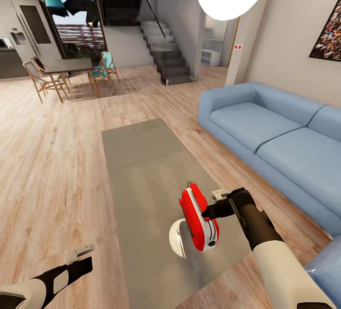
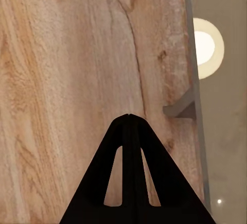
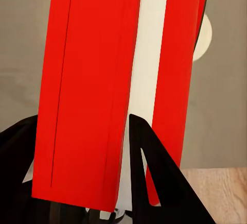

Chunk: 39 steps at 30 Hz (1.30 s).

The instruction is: Turn on the radio receiver that's on the table in the living room.

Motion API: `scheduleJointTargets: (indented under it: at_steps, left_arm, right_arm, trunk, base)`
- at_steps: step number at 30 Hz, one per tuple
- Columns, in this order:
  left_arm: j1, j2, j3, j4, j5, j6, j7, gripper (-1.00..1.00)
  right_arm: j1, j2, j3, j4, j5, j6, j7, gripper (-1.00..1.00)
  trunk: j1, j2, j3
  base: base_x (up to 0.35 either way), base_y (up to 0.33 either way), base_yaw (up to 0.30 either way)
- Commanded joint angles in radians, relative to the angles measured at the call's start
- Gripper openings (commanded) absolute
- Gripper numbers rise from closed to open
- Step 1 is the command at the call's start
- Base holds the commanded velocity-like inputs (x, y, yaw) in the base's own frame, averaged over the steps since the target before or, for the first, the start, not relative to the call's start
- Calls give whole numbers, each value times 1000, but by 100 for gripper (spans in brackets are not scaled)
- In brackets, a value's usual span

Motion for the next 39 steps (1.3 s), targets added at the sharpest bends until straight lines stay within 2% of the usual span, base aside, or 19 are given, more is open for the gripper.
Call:
scheduleJointTargets:
  at_steps: [1,13,39]
  left_arm:
    - [0,0,0,0,0,0,0,-100]
    - [0,0,0,0,0,1,-1,-100]
    - [0,4,0,0,0,0,0,-100]
  right_arm:
    - [0,0,0,0,-7,1,0,-100]
    - [0,0,-1,0,-7,1,0,-100]
    - [0,-1,-1,0,-6,-3,0,-100]
  trunk:
    - [4,-7,-3]
    - [8,-14,-6]
    - [107,-196,-88]
  base:
    - [0,0,0]
    - [0,0,0]
    - [0,0,0]
